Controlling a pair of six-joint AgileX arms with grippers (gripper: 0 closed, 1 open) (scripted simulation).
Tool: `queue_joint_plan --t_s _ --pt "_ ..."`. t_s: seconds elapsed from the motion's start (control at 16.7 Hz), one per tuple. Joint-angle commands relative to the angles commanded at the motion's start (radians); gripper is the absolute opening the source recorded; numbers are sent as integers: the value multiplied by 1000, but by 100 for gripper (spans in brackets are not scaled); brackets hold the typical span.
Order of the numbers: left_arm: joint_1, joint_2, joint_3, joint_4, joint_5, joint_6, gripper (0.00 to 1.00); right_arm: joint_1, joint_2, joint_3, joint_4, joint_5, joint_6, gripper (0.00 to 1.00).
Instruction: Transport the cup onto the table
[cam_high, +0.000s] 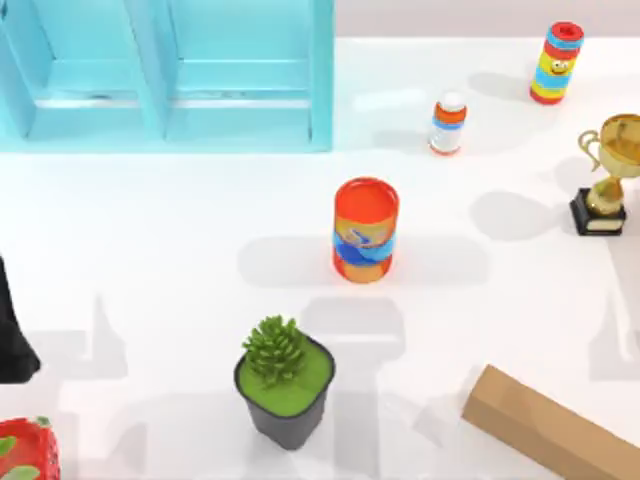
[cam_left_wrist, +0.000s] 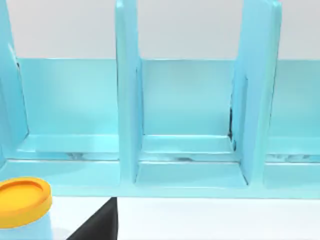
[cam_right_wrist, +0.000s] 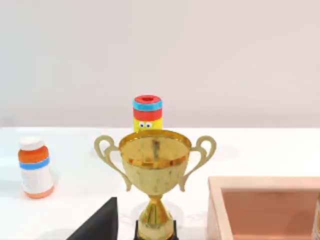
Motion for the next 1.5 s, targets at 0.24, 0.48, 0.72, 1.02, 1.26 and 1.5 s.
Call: queue_joint_plan --t_s 0.24,0.48,0.72,1.02,1.26,1.5 --pt "0 0 0 0 0 0 100 -20 32 31 -31 1 -18 100" --pt "0 0 0 0 0 0 100 -105 223 214 -208 0 -101 100" --pt "0 0 0 0 0 0 100 -211 575 521 -476 -2 -205 100" --pt "0 0 0 0 0 0 100 -339 1120 950 -831 -3 -333 100" --pt "0 0 0 0 0 0 100 -439 1482 1255 -1079 -2 -432 100" --pt "0 0 0 0 0 0 100 -522 1702 1460 -1264 -1 -511 100"
